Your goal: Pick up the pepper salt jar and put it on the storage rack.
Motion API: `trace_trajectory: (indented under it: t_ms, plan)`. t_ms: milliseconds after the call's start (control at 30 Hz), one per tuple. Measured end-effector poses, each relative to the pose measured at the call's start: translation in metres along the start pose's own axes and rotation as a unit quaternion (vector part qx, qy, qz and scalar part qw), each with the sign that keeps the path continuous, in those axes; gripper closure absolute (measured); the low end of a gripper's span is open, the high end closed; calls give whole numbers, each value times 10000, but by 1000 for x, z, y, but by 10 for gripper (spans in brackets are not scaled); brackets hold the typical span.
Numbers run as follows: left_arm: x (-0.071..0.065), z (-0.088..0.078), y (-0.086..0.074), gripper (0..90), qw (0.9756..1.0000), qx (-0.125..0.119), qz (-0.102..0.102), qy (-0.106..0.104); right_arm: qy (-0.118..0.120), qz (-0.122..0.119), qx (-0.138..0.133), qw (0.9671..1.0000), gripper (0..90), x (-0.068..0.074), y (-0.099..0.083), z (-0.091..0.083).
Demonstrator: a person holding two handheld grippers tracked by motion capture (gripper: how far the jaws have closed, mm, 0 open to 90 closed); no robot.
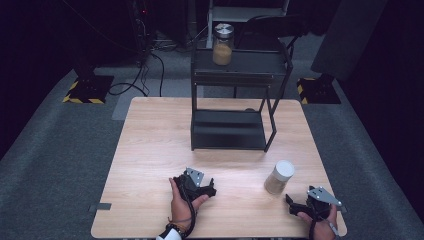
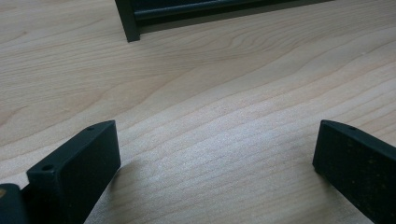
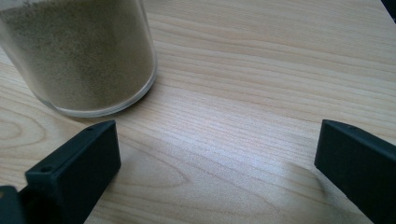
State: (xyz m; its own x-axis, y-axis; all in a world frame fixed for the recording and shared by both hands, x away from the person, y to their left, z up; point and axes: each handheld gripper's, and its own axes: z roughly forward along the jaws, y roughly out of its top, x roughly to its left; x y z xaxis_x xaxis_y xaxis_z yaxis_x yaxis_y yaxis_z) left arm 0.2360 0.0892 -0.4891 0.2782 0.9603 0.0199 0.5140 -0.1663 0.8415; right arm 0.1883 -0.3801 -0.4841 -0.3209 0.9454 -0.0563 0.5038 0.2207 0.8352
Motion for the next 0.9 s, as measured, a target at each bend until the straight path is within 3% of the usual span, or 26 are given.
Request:
trace_trajectory:
  t_ms: [433, 567, 667, 900]
  plan:
    - [-1, 0, 0, 4, 10000, -2, 12, 27, -20, -33, -16, 10000, 0, 2, -1, -1]
    - [-1, 0, 0, 4, 10000, 2, -5, 20, 152, 52, 78, 9998, 6, -6, 3, -2]
    - [0, 0, 0, 4, 10000, 3, -1, 17, 168, -17, 9, 9999, 6, -5, 2, -7]
    - [-1, 0, 0, 5, 10000, 1, 2, 20, 367, 42, -541, 9979, 6, 4, 7, -25]
